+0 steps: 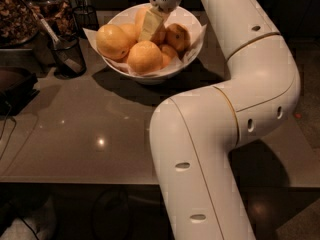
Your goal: Pick orange from white bowl
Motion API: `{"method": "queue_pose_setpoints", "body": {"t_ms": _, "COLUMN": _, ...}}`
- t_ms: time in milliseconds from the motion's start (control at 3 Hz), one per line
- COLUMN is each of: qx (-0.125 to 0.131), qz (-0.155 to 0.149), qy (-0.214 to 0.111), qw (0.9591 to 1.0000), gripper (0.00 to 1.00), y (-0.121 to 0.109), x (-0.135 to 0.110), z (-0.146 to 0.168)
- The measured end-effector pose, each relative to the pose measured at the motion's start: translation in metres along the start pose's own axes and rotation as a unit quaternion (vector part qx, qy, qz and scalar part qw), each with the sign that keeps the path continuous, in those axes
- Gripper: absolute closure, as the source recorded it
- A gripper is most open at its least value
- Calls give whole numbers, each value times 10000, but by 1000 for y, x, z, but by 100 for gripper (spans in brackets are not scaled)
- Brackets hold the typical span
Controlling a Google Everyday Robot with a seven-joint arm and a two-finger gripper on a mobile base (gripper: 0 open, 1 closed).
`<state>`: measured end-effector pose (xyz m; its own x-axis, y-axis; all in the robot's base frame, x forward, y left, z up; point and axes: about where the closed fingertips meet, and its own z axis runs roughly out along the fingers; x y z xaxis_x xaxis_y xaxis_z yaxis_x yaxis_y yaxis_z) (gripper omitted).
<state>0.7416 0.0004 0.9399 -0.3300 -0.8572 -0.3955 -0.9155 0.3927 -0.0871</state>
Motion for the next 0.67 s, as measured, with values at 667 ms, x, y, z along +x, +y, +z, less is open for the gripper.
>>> {"method": "queue_pose_setpoints", "body": {"t_ms": 667, "qx": 0, "qz": 0, "qy": 0, "qw": 10000, "gripper": 68, "y": 0, "x": 0, "z": 0}}
